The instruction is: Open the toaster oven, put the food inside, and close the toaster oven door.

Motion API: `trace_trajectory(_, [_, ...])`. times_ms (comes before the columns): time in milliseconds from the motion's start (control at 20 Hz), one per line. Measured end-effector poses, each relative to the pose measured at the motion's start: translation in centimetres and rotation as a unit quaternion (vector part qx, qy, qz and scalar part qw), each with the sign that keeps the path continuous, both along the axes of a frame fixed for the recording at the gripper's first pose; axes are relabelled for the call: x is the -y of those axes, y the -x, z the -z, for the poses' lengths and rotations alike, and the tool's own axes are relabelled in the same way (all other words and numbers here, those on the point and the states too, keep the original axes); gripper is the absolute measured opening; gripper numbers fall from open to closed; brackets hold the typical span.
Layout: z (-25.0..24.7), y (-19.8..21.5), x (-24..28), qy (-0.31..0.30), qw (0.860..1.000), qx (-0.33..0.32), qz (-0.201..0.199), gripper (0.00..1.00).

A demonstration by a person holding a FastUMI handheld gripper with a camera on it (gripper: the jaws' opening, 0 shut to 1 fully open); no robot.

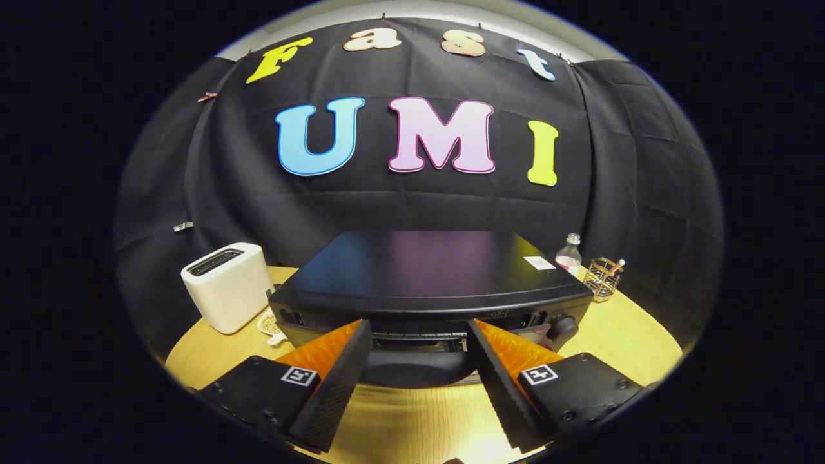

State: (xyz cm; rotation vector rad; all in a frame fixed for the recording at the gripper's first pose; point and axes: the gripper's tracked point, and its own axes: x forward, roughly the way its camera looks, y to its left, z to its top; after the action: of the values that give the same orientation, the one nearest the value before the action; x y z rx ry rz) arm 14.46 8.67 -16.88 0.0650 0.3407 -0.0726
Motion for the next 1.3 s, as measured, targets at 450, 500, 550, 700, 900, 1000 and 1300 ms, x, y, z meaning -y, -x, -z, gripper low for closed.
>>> trace_trajectory(450, [2.2,5.1,-0.4,0.002,1.0,-0.014,-0.007,0.97])
trace_trajectory(500, [2.5,5.8,-0.5,0.003,1.0,-0.018,-0.009,0.97])
trace_trajectory(550, [2.9,6.4,-0.6,0.005,1.0,-0.02,-0.012,0.97])
trace_trajectory(700, [4.4,8.1,-0.8,0.01,0.999,-0.033,-0.02,0.97])
trace_trajectory(900, [8.3,11.0,-1.3,0.018,0.996,-0.085,-0.037,0.97])
trace_trajectory(1000, [10.7,12.3,-1.7,0.018,0.991,-0.123,-0.058,0.98])
trace_trajectory(1300, [9.4,13.4,-0.2,0.022,0.989,-0.123,-0.079,0.99])
